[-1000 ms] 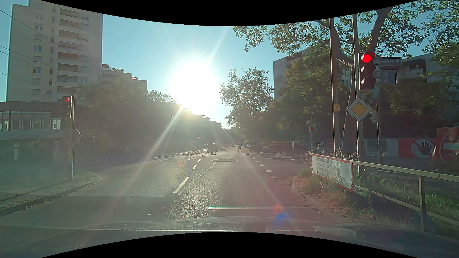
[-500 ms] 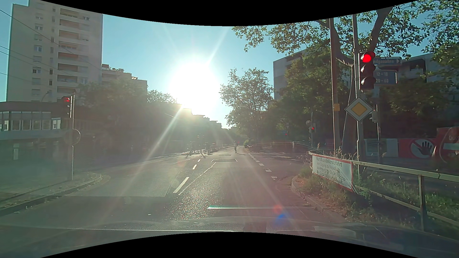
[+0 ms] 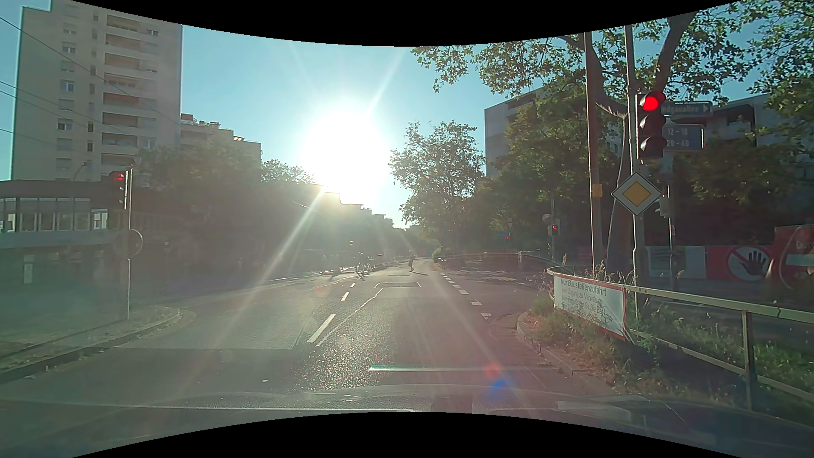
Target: Follow the waypoints while adhering to traffic rules and regulations
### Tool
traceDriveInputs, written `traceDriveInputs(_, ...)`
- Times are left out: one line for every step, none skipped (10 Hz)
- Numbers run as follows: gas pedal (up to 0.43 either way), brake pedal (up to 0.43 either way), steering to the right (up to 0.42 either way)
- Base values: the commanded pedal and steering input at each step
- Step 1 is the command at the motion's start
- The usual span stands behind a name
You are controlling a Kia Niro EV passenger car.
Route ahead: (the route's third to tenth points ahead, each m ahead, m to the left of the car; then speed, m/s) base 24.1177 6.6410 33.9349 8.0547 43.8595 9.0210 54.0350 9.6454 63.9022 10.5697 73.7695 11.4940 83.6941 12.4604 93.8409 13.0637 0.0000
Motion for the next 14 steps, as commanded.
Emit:
traceDriveInputs(0.000, 0.226, -0.001)
traceDriveInputs(0.000, 0.232, -0.002)
traceDriveInputs(0.000, 0.226, -0.001)
traceDriveInputs(0.000, 0.226, -0.002)
traceDriveInputs(0.000, 0.226, -0.001)
traceDriveInputs(0.000, 0.232, -0.001)
traceDriveInputs(0.000, 0.232, -0.001)
traceDriveInputs(0.000, 0.226, -0.002)
traceDriveInputs(0.000, 0.232, -0.002)
traceDriveInputs(0.000, 0.232, -0.002)
traceDriveInputs(0.000, 0.226, -0.001)
traceDriveInputs(0.000, 0.226, -0.002)
traceDriveInputs(0.000, 0.226, -0.002)
traceDriveInputs(0.000, 0.226, -0.002)
